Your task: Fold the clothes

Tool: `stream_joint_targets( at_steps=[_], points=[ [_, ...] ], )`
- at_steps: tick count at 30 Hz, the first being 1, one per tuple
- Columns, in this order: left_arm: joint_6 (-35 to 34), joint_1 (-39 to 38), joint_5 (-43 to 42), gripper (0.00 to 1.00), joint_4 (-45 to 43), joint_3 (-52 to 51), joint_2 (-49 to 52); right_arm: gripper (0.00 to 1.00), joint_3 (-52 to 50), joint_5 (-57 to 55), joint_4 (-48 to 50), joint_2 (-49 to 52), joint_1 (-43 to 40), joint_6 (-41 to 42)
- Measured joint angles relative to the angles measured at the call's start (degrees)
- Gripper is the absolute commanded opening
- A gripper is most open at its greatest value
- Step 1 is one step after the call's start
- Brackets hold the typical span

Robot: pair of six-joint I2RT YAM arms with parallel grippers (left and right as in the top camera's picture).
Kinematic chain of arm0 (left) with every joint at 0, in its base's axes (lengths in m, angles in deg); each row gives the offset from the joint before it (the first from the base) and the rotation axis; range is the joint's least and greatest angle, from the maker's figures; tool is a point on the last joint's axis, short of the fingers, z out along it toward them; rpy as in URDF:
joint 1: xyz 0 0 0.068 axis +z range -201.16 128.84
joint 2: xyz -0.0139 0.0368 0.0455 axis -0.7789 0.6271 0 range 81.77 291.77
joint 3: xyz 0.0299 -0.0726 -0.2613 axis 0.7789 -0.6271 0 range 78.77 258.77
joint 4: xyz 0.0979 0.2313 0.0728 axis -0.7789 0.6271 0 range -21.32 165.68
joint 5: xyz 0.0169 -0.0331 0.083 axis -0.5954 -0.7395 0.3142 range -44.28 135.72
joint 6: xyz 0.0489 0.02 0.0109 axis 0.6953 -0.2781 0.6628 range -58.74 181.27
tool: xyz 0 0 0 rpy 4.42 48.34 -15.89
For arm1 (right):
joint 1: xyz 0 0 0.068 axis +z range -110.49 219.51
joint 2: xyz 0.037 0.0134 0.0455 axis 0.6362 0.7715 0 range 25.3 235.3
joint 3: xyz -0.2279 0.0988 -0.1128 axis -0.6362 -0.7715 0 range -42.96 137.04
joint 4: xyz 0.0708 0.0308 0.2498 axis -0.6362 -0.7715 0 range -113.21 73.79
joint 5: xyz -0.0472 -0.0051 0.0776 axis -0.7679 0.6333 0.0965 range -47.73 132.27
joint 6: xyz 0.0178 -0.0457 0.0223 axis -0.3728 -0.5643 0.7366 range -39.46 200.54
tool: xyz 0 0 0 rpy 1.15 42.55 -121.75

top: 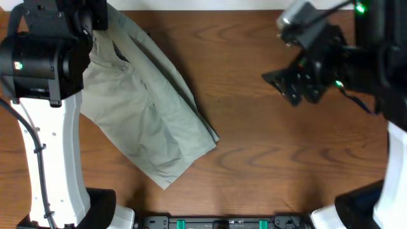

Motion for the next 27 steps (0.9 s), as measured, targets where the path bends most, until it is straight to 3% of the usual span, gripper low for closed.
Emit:
stream_joint_targets(
  at_steps=[7, 9, 13, 16, 18, 19, 27],
  points=[
    [0.0, 0.0, -0.2, 0.07, 0.0, 0.0, 0.0, 0.95, -21.6, -6.3, 3.9, -4.2, 1.0, 4.2],
    [-0.1, 0.0, -0.1, 0.07, 0.0, 0.0, 0.0, 0.99, -30.5, -5.4, 9.9, -4.5, 1.0, 4.9],
    [-0.1, 0.0, -0.1, 0.07, 0.0, 0.0, 0.0, 0.99, -53.0, 3.3, 27.3, -2.8, 1.6, 4.6],
    [-0.1, 0.0, -0.3, 0.07, 0.0, 0.0, 0.0, 0.89, -65.2, 7.6, 36.7, 0.0, 2.6, 4.4],
    [-0.2, 0.0, -0.9, 0.07, 0.0, 0.0, 0.0, 0.74, -71.3, 10.2, 42.2, 1.9, 3.4, 4.1],
    [-0.2, 0.0, -1.2, 0.07, 0.0, 0.0, 0.0, 0.71, -73.6, 11.4, 44.1, 2.9, 3.8, 3.9],
    [-0.2, 0.0, -1.9, 0.07, 0.3, 0.0, 0.0, 0.67, -78.7, 16.3, 50.9, 8.6, 11.5, 1.9]
  ],
)
